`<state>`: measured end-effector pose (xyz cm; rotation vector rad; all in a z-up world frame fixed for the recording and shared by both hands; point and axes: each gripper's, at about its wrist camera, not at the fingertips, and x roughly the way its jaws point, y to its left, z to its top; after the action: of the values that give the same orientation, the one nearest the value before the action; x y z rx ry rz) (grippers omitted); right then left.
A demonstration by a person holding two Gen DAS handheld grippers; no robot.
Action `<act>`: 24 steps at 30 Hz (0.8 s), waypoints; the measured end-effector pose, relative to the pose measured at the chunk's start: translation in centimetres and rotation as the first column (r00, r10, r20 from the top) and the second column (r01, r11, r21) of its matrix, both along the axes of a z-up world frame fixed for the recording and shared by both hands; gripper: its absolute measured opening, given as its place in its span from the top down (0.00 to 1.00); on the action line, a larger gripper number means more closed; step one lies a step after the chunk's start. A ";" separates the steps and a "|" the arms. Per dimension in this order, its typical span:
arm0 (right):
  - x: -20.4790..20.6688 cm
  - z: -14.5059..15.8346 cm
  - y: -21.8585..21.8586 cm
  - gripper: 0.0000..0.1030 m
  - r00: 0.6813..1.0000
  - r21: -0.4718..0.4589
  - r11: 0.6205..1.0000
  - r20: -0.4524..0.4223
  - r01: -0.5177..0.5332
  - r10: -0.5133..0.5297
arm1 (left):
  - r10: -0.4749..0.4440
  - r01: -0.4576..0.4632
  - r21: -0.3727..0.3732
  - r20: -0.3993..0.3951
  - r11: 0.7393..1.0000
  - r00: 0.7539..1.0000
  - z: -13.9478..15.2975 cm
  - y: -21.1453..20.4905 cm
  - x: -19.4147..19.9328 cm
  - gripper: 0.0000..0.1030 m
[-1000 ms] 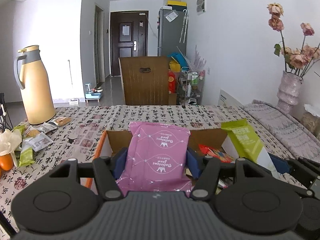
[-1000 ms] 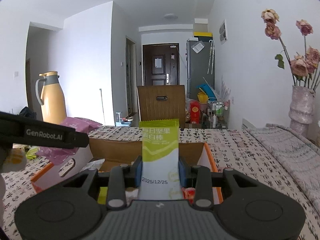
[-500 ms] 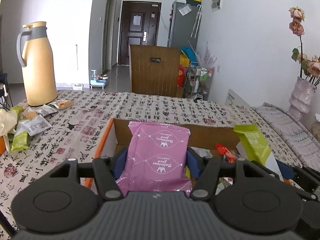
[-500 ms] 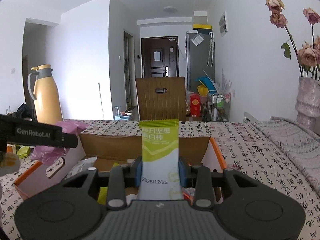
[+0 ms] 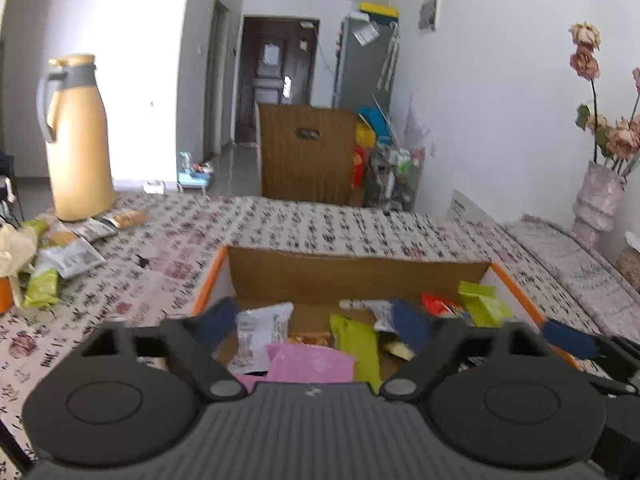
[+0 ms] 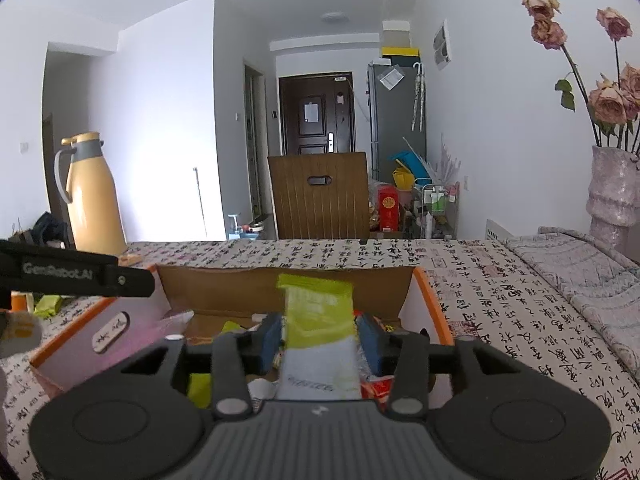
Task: Organize snacks
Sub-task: 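Carry both packets over the box and open both grippers to drop them, then withdraw both grippers from the box back toward the snack pile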
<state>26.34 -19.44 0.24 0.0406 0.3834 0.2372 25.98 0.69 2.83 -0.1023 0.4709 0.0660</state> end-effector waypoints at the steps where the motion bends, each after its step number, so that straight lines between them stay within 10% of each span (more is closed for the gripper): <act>1: 0.0 0.0 -0.1 0.23 1.000 0.003 1.000 0.004 0.008 -0.008 | 0.012 -0.012 0.001 0.011 1.000 1.000 0.1 0.0 -0.2 0.00; 4: -0.1 -0.1 -0.5 0.01 1.000 0.022 1.000 0.006 0.018 -0.018 | 0.016 -0.016 -0.014 0.015 1.000 1.000 0.2 0.2 -0.3 0.00; 24: -0.1 0.2 -0.2 0.00 0.999 0.002 0.999 0.010 0.034 -0.034 | 0.024 -0.024 -0.016 0.008 1.000 1.000 0.2 0.0 -0.5 0.00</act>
<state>26.19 -19.69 0.46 0.0481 0.3718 0.2040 25.47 0.72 3.04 -0.1239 0.4618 0.0849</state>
